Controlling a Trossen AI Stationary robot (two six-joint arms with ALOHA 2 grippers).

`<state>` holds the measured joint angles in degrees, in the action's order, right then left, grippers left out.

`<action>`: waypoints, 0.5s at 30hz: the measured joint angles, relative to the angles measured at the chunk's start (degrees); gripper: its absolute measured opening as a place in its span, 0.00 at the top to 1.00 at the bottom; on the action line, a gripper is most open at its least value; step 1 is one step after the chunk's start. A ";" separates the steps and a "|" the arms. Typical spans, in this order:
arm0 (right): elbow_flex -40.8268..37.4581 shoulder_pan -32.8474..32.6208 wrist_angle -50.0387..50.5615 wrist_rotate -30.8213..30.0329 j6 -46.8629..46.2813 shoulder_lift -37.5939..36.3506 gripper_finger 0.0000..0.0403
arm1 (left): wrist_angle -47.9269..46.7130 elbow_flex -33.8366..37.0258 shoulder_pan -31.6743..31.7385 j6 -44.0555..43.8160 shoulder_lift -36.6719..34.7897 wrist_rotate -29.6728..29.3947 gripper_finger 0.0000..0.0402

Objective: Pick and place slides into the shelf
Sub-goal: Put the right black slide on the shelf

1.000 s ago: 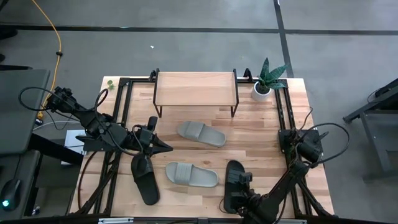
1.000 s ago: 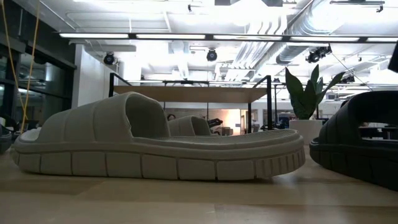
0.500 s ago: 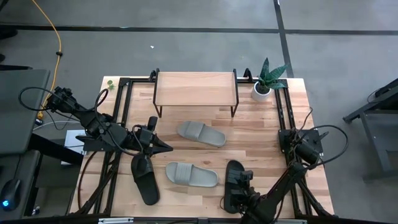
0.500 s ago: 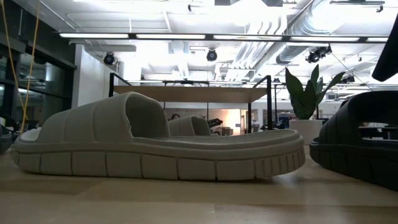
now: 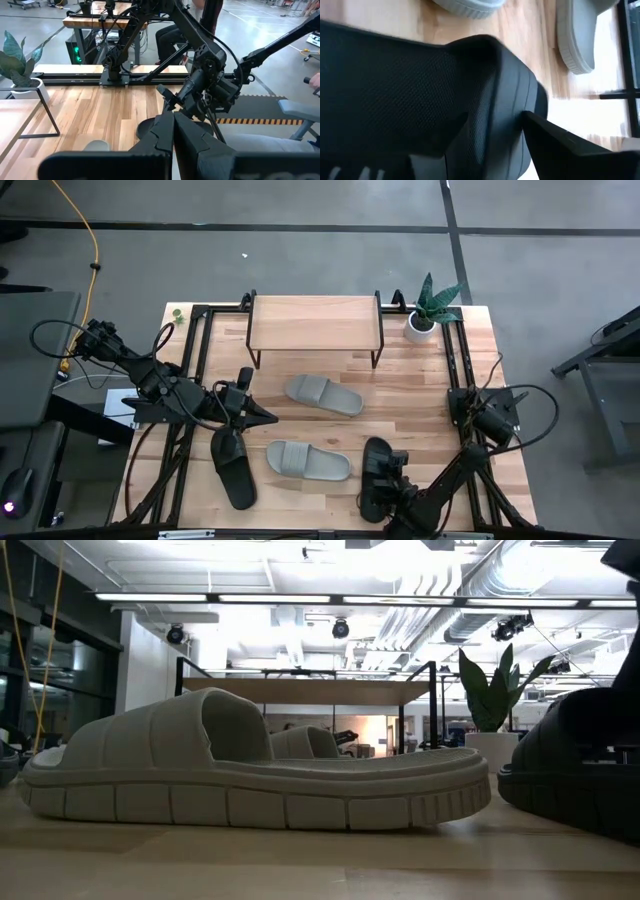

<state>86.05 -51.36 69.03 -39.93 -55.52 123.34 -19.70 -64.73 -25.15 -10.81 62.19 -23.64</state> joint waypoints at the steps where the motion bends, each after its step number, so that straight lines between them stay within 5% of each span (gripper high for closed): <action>1: -0.18 0.02 0.08 -0.15 -0.20 -0.03 0.56 | 0.00 0.00 0.00 0.02 0.00 0.00 1.00; 15: -0.31 0.74 0.47 -1.42 -1.16 0.01 0.56 | -0.24 0.07 0.00 0.00 1.20 0.01 1.00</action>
<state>85.74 -50.62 69.49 -41.36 -56.69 123.35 -19.95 -64.66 -25.15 -10.81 63.40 -23.62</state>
